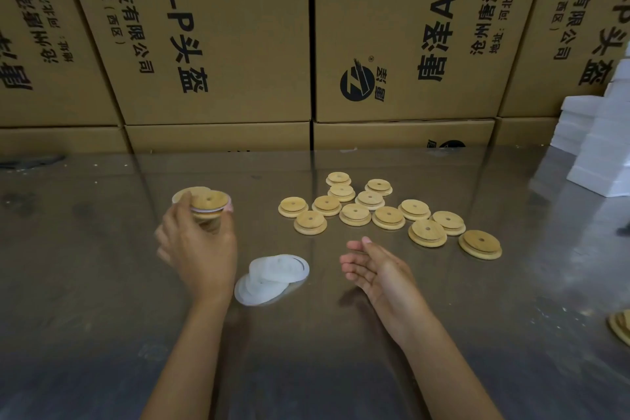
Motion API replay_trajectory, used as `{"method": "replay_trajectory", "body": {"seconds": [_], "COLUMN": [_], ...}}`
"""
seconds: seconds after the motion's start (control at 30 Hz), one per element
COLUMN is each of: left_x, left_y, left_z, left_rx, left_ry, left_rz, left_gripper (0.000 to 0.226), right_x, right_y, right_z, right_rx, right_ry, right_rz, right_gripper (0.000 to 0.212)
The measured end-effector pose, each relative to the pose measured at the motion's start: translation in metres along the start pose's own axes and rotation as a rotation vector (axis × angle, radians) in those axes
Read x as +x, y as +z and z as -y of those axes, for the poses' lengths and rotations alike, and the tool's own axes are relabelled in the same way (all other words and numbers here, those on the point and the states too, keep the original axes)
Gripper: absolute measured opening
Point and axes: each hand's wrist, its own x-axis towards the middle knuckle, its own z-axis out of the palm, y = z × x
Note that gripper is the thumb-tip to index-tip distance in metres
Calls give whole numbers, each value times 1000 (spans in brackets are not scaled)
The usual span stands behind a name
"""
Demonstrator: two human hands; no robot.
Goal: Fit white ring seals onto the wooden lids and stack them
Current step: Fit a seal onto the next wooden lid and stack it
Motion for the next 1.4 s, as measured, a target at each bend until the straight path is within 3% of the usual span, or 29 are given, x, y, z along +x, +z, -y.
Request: {"method": "replay_trajectory", "body": {"seconds": [0.17, 0.5, 0.7, 0.87, 1.23, 1.33, 1.4], "left_x": [4, 15, 9, -10, -68, -82, -88], "left_y": [0, 2, -2, 4, 27, 29, 31], "left_z": [6, 31, 16, -5, -29, -29, -27], "left_rx": [7, -88, 11, 50, -123, -166, -122], "left_ry": [-133, -157, -3, 224, 481, 480, 499], "left_rz": [-59, 57, 28, 92, 591, 759, 856], "left_gripper": [64, 76, 75, 54, 38, 37, 39], "right_x": [1, 0, 1, 2, 2, 5, 9], "right_y": [-1, 0, 0, 0, 1, -3, -13], "right_z": [-1, 0, -1, -1, -1, 1, 4], "right_rx": [-7, -20, -9, -9, -11, -107, -356], "right_ry": [5, 3, 2, -4, -15, -144, -320], "right_rz": [-2, -14, -11, -11, -3, -51, -201], "right_gripper": [26, 24, 23, 22, 18, 13, 10]}}
